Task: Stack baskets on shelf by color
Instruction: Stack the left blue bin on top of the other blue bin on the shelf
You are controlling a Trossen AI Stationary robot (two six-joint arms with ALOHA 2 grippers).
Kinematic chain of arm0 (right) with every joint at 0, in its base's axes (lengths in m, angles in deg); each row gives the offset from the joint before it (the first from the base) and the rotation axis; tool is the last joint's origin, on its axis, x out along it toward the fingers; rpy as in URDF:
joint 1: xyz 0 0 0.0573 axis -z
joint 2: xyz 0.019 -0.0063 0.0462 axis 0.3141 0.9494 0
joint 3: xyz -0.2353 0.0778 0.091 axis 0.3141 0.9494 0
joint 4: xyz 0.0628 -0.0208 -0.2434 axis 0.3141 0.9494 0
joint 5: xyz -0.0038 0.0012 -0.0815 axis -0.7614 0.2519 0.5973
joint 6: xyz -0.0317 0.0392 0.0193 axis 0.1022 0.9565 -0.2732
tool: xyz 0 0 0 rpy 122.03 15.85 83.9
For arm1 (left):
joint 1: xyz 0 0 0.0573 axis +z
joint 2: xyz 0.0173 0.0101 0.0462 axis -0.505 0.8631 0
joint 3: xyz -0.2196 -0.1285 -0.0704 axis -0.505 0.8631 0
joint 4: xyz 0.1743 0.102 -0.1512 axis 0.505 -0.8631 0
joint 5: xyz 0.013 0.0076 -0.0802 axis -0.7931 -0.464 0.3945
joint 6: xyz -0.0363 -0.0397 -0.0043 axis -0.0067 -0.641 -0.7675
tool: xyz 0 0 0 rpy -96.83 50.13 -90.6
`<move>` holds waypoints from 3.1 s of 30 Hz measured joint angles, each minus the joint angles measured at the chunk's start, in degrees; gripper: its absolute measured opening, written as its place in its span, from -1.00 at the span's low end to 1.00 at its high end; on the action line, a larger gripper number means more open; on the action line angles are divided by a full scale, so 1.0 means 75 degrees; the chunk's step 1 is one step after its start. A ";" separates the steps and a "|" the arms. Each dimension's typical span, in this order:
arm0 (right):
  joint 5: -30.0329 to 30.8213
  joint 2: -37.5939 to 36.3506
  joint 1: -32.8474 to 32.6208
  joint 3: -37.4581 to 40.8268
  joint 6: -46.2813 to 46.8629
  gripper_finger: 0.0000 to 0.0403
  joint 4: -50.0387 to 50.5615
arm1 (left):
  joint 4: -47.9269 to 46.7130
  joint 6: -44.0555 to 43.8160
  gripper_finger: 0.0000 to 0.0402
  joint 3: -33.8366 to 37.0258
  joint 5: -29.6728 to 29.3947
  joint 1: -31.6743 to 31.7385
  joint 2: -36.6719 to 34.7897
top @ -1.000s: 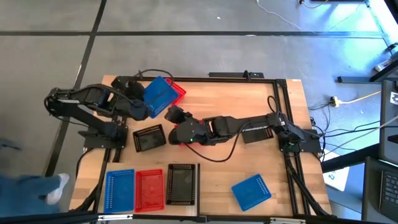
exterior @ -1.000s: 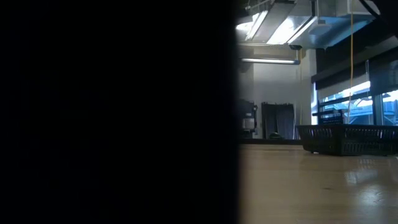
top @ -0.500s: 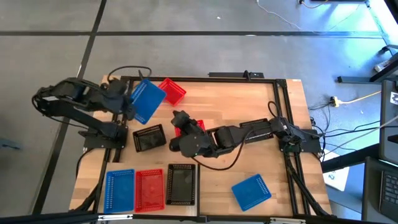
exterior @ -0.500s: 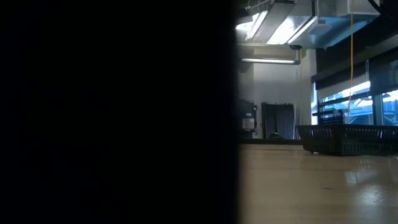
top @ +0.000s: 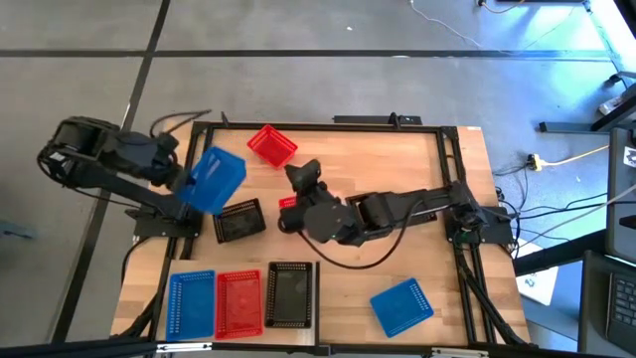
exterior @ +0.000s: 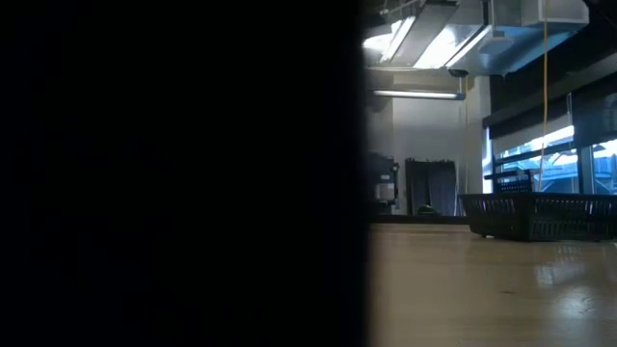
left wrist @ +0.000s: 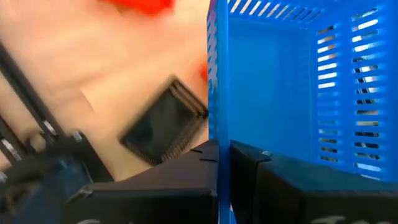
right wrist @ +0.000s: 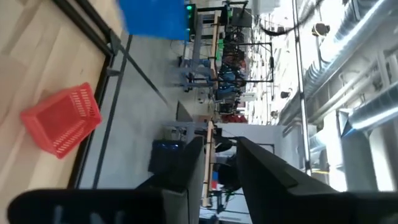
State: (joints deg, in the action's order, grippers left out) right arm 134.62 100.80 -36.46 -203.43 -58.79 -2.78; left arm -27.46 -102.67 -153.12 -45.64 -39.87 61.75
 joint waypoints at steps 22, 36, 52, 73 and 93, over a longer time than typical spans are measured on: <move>-0.0093 -0.0269 0.0013 0.0000 0.0501 -0.51 -0.0049 | 0.0489 0.5792 -1.00 0.0000 0.3921 -0.1504 0.1008; -0.0093 -0.0269 0.0184 0.0003 0.0934 -0.51 -0.0060 | 0.0472 0.5208 -1.00 0.0000 0.2199 -0.1944 0.1474; -0.0401 -0.0269 0.0337 0.0003 0.1256 -0.51 -0.0099 | 0.0475 0.6901 -1.00 0.0000 0.3396 -0.2402 0.1431; -0.0425 -0.0263 0.0845 0.0006 0.2083 -0.51 -0.0113 | 0.1029 1.2474 -1.00 0.0000 0.3596 -0.3441 0.2681; -0.0425 -0.0260 0.0956 0.0006 0.2072 -0.51 -0.0098 | 0.2197 1.2676 -1.00 0.0000 0.3497 -0.4007 0.3651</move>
State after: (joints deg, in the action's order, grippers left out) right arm 131.43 98.84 -29.29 -203.38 -43.25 -3.52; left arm -10.98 -7.60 -153.12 -19.41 -69.92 89.14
